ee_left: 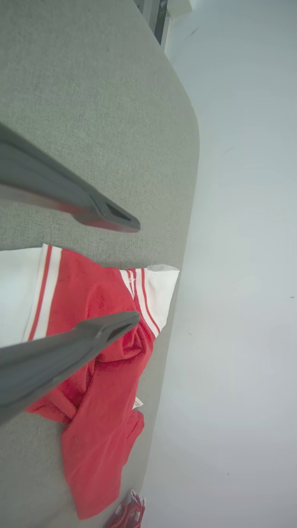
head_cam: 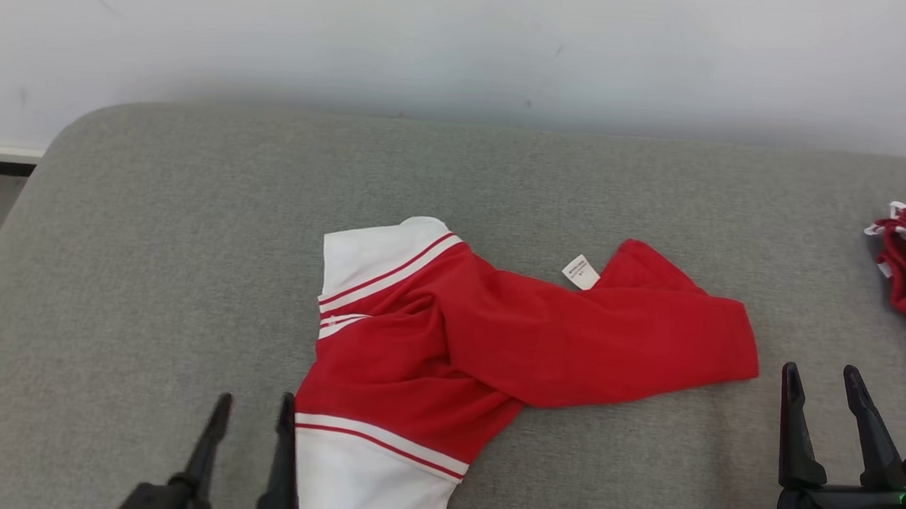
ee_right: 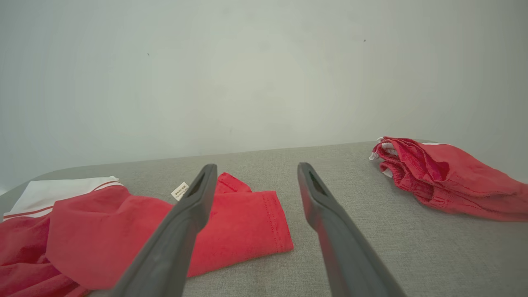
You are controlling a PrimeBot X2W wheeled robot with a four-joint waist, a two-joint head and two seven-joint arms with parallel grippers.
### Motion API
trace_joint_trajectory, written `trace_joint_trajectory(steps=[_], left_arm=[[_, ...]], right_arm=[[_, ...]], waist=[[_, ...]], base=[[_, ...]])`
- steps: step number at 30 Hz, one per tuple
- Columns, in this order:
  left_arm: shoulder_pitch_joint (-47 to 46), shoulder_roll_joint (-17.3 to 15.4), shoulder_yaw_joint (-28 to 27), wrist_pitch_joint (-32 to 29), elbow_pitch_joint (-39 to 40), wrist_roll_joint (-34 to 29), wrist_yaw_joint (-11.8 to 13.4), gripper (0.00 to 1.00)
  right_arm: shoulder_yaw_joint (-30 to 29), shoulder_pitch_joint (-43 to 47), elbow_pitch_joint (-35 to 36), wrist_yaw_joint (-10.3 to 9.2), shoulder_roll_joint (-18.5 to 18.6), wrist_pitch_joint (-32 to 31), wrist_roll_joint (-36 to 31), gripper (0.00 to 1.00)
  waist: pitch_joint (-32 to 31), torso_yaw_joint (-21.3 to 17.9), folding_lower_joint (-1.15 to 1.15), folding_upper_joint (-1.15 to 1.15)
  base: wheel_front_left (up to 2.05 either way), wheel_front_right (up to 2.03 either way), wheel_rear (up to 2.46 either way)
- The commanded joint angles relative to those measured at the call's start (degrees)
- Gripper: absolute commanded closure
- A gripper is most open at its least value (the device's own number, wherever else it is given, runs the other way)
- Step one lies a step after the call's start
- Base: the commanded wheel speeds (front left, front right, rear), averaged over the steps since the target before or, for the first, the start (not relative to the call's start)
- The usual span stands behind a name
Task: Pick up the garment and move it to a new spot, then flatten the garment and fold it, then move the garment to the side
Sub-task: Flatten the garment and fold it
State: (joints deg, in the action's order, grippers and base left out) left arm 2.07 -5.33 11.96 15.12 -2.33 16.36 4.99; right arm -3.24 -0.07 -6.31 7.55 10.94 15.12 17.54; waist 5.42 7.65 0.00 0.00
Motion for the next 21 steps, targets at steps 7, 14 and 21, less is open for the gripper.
trace_joint_trajectory(steps=[7,14,21], left_arm=[[-2.3,-2.1,-5.5,0.0,1.5,-3.8,-0.7,0.00],[-2.9,-3.6,-8.2,0.0,0.7,-5.8,-1.5,0.00],[-3.2,-2.5,-10.3,0.0,-0.3,-5.1,-3.4,0.00]], right_arm=[[0.4,0.2,-0.4,-0.14,0.0,0.0,0.4,0.00],[0.5,1.1,-0.3,-0.15,-0.5,0.0,0.5,0.00],[0.2,1.2,-0.8,-0.15,-0.2,0.0,1.2,0.00]], waist=[[-1.2,-4.6,0.00,0.00],[-1.1,-7.2,0.00,0.00],[-0.7,-8.1,0.00,0.00]], base=[[0.00,0.00,0.00],[0.00,0.00,0.00],[0.00,0.00,0.00]])
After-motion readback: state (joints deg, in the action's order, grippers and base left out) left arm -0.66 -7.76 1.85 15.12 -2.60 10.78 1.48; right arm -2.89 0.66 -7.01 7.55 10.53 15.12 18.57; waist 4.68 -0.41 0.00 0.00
